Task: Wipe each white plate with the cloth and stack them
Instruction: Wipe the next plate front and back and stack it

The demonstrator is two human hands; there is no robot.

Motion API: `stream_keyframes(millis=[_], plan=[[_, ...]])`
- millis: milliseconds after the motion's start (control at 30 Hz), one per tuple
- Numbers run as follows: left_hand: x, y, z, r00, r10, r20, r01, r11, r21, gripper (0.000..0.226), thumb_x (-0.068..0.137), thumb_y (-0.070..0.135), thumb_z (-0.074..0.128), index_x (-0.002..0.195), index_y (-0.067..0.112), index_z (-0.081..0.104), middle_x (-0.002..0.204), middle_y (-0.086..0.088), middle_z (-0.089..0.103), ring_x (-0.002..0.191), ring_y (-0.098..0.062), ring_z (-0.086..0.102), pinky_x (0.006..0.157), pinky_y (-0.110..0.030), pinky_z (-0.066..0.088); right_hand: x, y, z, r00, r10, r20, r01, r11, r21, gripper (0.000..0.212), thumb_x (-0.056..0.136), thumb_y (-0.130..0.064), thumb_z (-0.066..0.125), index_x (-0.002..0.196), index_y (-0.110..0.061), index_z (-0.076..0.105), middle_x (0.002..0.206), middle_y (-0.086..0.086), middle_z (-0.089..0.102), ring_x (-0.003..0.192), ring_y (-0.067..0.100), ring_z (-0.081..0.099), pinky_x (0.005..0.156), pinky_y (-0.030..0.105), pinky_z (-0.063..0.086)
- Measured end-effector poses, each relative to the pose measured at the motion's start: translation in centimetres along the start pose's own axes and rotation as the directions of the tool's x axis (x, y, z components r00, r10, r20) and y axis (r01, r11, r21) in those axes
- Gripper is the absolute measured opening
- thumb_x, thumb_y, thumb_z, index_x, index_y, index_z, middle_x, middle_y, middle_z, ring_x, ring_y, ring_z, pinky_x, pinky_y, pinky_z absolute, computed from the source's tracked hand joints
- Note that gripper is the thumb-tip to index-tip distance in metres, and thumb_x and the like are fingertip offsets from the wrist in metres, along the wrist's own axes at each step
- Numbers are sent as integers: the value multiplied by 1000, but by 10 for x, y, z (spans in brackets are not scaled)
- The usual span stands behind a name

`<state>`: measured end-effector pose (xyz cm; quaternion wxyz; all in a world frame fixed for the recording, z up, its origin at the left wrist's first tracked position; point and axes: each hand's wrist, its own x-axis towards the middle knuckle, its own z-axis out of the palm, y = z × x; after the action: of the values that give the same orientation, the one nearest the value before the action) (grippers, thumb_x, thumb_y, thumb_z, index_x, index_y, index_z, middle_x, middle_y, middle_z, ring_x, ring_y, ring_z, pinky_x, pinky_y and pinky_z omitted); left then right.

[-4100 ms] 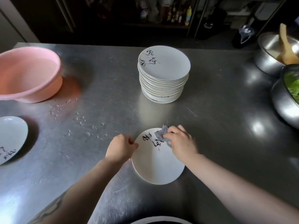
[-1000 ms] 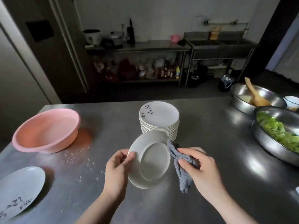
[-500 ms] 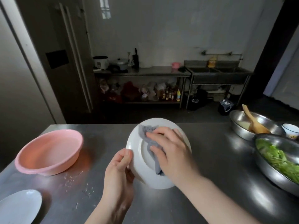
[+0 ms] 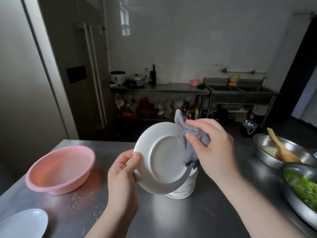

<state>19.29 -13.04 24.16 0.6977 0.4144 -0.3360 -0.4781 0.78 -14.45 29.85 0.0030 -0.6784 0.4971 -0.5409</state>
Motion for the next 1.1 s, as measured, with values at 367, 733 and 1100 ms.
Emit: stream_keyframes(millis=[367,733,1100], plan=[[-9,5,7,986,102,132,-106,994,22,10,87,10,63,84,3,70,72,-14,70,59,-17,61,52,-19,48,-1,-18,29,982,-89,168,92,996,-6,27,83,-2,67,106,-16,73,103,-7,59,102,14,51,93,24,41],[3,5,-2,978,54,201,-60,998,27,19,77,22,71,87,6,71,75,-13,68,61,-16,59,52,-18,45,-1,-16,35,972,-148,180,141,989,47,27,82,-3,69,105,-17,73,105,-5,61,103,15,52,94,25,42],[17,0,-7,978,-208,24,208,947,-243,35,97,16,51,74,18,78,63,11,67,50,2,59,48,-13,46,-52,40,17,984,167,58,-173,978,120,34,79,4,69,97,-25,69,101,-17,60,97,-3,57,84,6,39]])
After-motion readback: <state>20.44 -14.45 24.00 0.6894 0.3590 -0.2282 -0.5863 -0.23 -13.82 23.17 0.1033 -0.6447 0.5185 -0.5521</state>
